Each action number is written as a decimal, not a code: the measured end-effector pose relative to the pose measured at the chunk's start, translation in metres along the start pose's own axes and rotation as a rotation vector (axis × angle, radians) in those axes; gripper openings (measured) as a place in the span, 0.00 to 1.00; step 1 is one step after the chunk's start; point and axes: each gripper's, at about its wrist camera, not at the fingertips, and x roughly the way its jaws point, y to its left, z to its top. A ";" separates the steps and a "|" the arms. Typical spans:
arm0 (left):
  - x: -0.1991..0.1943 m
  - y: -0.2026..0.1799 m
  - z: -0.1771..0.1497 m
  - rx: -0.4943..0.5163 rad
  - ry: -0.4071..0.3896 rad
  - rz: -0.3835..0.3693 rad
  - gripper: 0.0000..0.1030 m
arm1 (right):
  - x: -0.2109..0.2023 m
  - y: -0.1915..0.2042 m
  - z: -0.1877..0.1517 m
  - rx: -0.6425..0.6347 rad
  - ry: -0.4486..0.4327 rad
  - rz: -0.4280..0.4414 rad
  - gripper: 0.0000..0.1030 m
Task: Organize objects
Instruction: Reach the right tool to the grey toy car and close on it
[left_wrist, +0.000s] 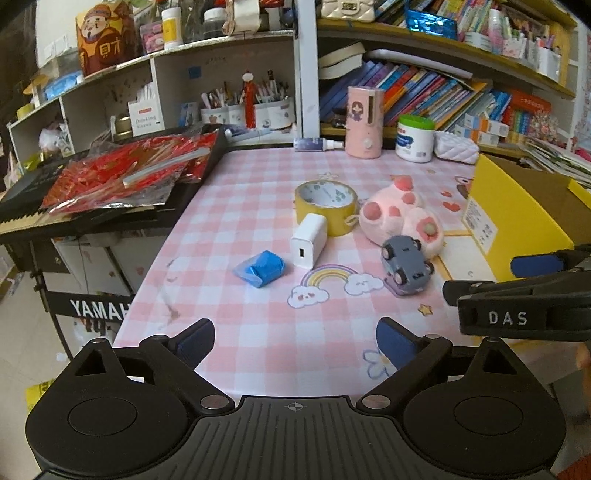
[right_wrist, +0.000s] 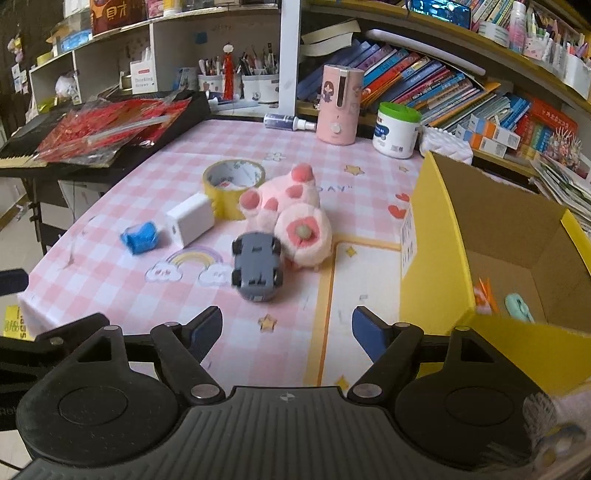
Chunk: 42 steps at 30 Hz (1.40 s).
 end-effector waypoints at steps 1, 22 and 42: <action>0.003 0.000 0.002 -0.005 0.003 0.003 0.93 | 0.003 -0.001 0.003 0.000 -0.003 -0.001 0.76; 0.045 0.001 0.032 -0.045 0.047 0.051 0.93 | 0.057 -0.018 0.043 -0.018 0.004 0.005 0.93; 0.076 0.016 0.042 -0.094 0.107 0.162 0.93 | 0.113 -0.007 0.051 -0.048 0.219 0.205 0.50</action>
